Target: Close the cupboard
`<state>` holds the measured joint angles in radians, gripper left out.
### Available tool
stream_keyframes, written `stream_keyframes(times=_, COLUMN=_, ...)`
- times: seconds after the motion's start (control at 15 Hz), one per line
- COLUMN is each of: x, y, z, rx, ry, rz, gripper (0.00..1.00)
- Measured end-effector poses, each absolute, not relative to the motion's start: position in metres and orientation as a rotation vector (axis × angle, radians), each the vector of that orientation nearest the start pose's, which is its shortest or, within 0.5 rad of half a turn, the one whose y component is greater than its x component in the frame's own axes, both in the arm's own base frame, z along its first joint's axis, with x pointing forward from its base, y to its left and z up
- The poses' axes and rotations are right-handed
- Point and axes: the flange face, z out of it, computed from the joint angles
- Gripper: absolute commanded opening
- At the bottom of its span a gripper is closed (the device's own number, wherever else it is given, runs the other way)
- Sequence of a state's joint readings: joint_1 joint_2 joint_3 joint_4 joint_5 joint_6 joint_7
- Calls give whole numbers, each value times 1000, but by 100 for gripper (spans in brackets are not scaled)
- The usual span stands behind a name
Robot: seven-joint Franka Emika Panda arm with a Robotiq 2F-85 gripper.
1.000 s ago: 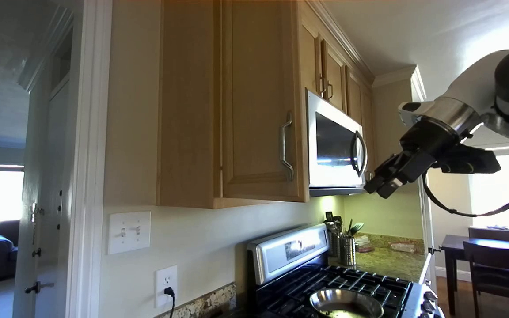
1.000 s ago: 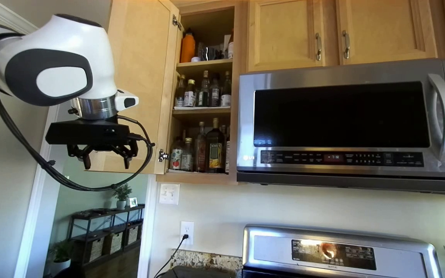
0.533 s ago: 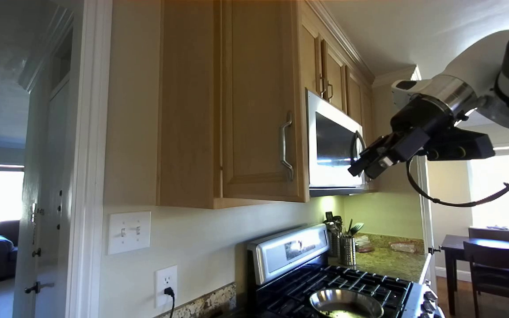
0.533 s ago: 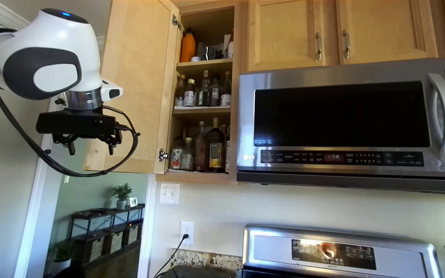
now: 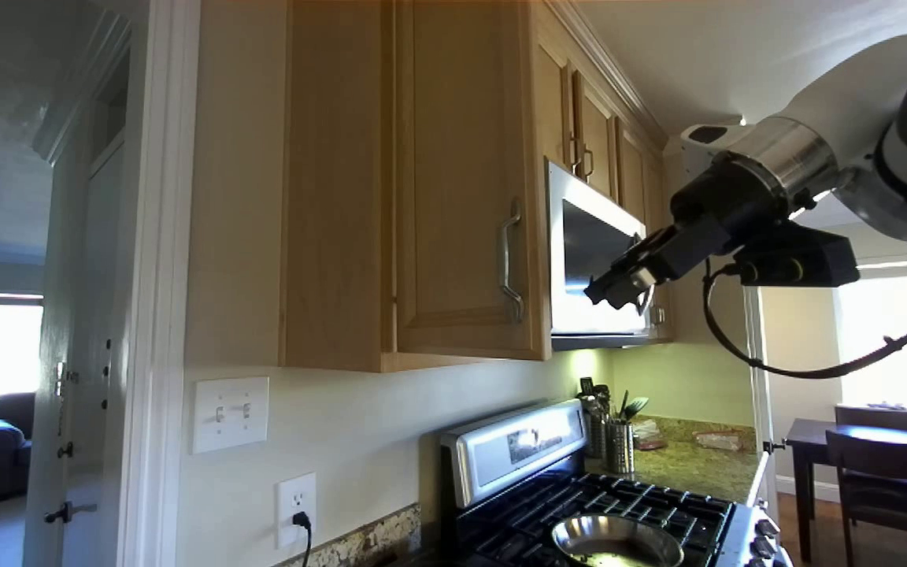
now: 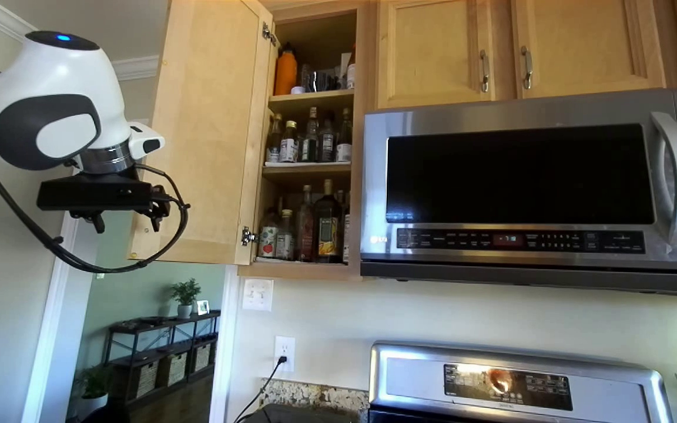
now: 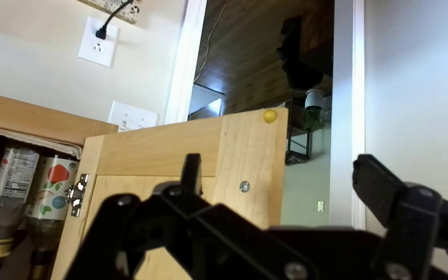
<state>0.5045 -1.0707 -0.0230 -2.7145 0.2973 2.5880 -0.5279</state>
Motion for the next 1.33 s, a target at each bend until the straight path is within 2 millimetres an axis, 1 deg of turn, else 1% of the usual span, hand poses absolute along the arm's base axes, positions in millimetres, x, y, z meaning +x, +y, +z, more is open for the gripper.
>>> stream_keyframes(times=0.2, x=260, y=138, z=614, rx=-2339, ry=-1036, rz=-1315, gripper=100)
stream_keyframes(times=0.4, x=262, y=144, z=614, rx=-2323, ry=-1032, rz=-1338, gripper=100)
stream_keyframes(times=0.8, x=273, y=144, z=617, rx=-2319, ry=-1022, rz=-1453, gripper=100)
stream_keyframes(times=1.07, x=285, y=135, z=613, rx=-2361, ry=-990, rz=-1493, gripper=100)
stream_keyframes(times=1.33, x=295, y=110, z=612, rx=-2420, ry=-953, rz=-1524, gripper=100)
